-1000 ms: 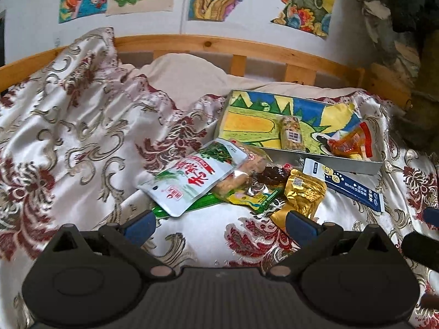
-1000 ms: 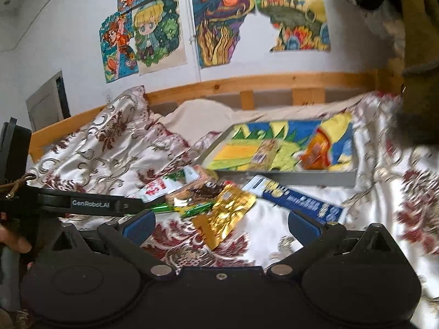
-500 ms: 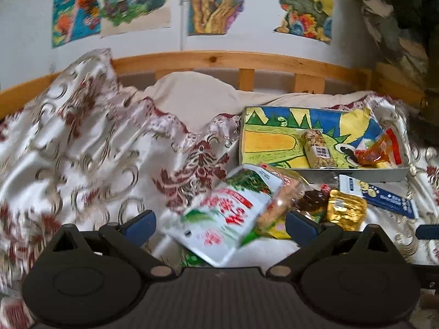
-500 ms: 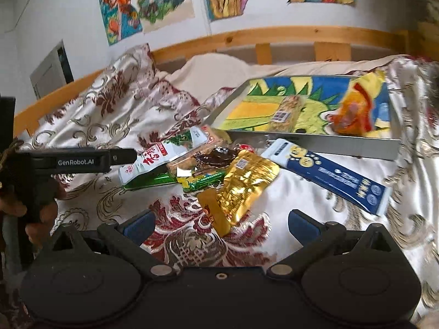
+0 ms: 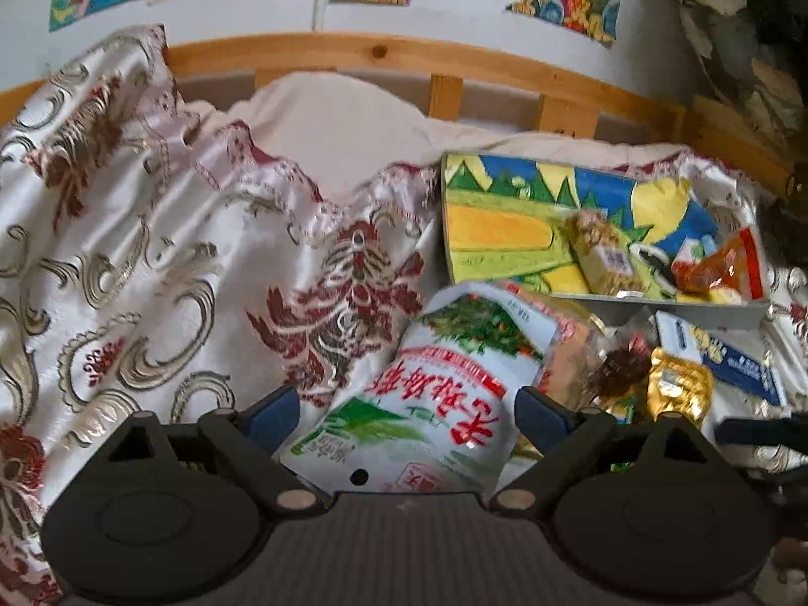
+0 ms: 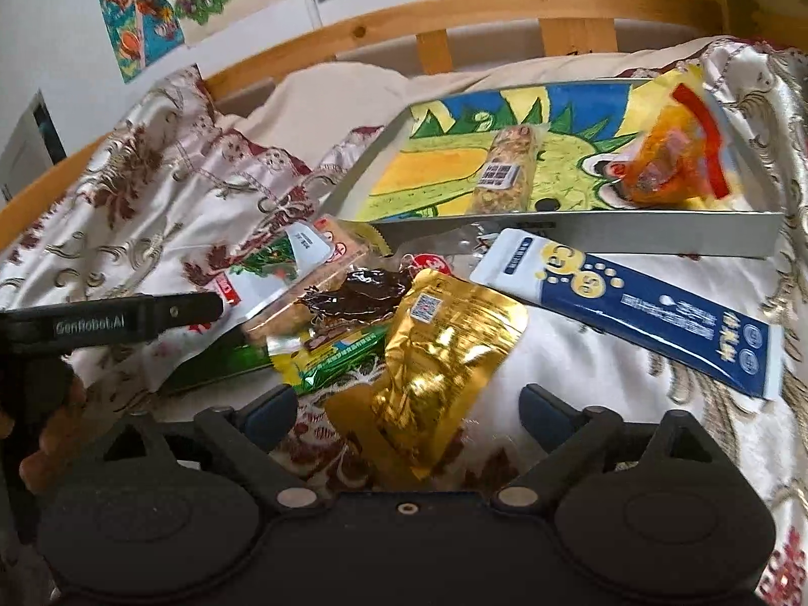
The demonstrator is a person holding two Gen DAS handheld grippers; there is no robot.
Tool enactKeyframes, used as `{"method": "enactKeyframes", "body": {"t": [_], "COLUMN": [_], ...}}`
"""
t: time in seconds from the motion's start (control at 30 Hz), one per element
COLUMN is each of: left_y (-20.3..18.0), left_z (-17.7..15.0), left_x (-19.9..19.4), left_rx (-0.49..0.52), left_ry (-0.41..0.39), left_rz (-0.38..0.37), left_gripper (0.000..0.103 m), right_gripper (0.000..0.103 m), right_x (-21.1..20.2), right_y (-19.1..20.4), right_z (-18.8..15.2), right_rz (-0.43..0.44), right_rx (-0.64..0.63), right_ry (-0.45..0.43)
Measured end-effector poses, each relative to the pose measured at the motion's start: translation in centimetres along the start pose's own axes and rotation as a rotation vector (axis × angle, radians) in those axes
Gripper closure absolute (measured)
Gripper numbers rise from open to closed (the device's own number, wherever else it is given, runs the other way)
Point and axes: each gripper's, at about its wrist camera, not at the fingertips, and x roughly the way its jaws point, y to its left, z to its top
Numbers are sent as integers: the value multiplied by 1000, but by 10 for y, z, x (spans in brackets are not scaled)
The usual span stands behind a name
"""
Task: Organize snacks
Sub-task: 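Lower the left tool to the white-green bag while the right tool approaches the gold foil pouch, then close the left tool on the white-green bag while the right tool grasps the gold foil pouch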
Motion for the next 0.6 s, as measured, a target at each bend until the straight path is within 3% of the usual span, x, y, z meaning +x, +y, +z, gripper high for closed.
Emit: {"method": "enactKeyframes", "body": {"t": [0.13, 0.33, 0.43, 0.6], "left_y": [6, 2, -4, -18], "left_z": [-1, -4, -5, -7], "left_x": [9, 7, 5, 0], "left_rx": [-32, -35, -34, -13], "left_ry": [20, 44, 59, 71], "left_rz": [-42, -70, -81, -47], "left_gripper": [11, 23, 29, 31], "right_gripper": [12, 33, 55, 59], "right_x": [10, 11, 7, -2], "right_y": [7, 19, 16, 8], "right_z": [4, -2, -4, -9], "right_rz": [-30, -75, -66, -24], "right_rx": [3, -70, -69, -75], "right_ry": [-10, -10, 0, 37]}}
